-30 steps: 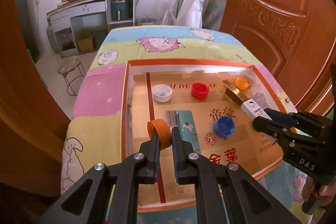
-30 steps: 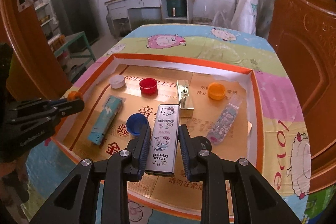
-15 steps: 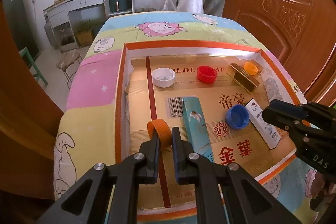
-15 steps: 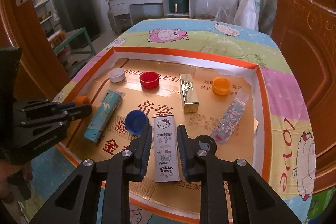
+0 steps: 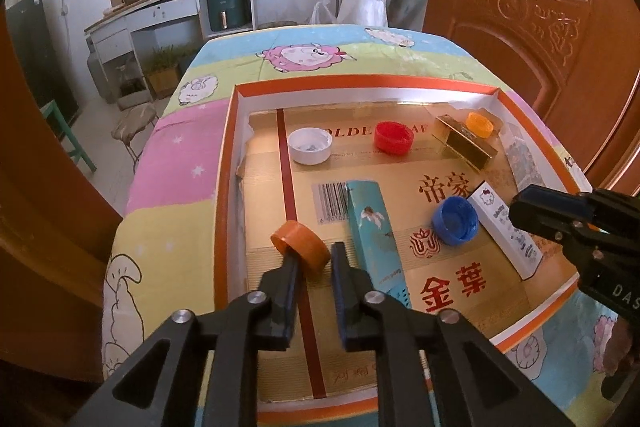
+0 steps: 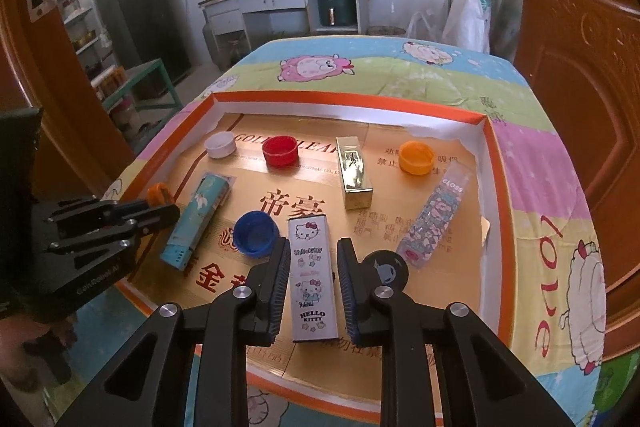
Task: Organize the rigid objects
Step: 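Release the Hello Kitty box in the tray with the right tool while the left tool releases the orange cap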
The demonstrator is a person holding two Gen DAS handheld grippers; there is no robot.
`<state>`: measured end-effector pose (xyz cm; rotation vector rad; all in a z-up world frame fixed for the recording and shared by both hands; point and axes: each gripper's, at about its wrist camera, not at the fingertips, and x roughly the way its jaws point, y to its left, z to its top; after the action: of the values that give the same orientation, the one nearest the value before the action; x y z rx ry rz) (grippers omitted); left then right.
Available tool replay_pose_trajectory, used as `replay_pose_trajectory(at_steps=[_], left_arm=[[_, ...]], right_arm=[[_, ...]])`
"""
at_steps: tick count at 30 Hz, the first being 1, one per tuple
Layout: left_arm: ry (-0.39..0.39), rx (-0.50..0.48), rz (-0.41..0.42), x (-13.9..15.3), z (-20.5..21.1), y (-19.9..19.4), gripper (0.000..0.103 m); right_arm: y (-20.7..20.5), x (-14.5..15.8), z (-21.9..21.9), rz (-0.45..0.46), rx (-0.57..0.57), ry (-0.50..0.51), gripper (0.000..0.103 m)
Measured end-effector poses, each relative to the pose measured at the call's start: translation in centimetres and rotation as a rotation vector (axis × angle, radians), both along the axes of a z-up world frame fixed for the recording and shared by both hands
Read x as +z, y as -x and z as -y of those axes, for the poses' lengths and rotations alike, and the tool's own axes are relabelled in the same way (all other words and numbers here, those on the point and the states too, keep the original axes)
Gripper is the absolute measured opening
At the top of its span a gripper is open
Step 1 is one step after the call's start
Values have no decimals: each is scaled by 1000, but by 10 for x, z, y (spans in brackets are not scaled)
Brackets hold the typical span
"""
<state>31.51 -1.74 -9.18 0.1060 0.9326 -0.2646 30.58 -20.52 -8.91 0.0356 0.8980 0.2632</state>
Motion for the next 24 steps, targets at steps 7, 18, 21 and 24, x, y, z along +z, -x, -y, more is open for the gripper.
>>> replay_pose_trajectory(at_steps=[7,18,21,24], left_arm=[[4,-2,16,0,1,3,42],[26,0,28,2,1,9,42],[31,2,31,3,1,13,42],[32,10,34,3,1,15,42]], right_arm=[[6,-1,2,-2,-11,-6,25],[14,0,3,8,-21,-6,25],[18,1,4,9,-24,-8,27],[20,0,4,7,-26,-10,35]])
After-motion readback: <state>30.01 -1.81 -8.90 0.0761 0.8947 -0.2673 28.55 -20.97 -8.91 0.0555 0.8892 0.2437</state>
